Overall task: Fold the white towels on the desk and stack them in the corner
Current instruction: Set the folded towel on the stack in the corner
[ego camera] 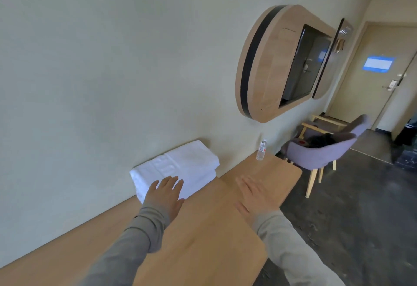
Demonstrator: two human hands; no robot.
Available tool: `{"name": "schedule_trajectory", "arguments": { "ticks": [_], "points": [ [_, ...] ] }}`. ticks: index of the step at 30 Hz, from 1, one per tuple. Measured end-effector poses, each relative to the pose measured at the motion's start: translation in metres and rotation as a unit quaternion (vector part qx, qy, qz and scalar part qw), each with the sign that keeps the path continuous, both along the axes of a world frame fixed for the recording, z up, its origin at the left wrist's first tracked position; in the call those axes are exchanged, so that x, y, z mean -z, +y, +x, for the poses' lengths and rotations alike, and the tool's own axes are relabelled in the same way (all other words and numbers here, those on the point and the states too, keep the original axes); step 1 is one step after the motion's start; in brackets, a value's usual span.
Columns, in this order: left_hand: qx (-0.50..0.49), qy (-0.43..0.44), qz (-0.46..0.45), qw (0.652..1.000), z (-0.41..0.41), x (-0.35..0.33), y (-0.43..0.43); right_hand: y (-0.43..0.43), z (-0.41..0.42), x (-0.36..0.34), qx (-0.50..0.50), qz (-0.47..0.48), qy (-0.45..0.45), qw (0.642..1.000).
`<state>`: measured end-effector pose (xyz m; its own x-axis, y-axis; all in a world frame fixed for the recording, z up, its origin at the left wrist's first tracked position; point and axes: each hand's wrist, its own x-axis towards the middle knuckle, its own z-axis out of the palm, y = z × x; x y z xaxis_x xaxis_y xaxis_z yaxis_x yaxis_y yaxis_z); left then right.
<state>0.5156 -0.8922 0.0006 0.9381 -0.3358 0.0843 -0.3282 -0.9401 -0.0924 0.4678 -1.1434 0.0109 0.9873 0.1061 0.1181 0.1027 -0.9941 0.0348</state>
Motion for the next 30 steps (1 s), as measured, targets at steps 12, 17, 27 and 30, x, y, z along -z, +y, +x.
{"name": "schedule_trajectory", "arguments": {
  "ticks": [12, 17, 27, 30],
  "points": [
    [-0.206, 0.035, 0.005, 0.978, 0.050, 0.042, -0.046, -0.062, 0.167, 0.032, -0.190, -0.006, 0.061, 0.980],
    [-0.267, 0.083, -0.062, 0.958, 0.051, 0.066, -0.061, -0.054, 0.209, 0.053, -0.223, 0.005, 0.123, 0.967],
    [-0.327, 0.157, -0.120, 0.924, 0.102, 0.134, -0.057, -0.037, 0.269, 0.129, -0.210, 0.059, 0.225, 0.950],
    [-0.421, 0.199, -0.300, 0.832, 0.126, 0.158, -0.059, -0.030, 0.282, 0.147, -0.089, 0.251, 0.298, 0.917]
  ]
}}
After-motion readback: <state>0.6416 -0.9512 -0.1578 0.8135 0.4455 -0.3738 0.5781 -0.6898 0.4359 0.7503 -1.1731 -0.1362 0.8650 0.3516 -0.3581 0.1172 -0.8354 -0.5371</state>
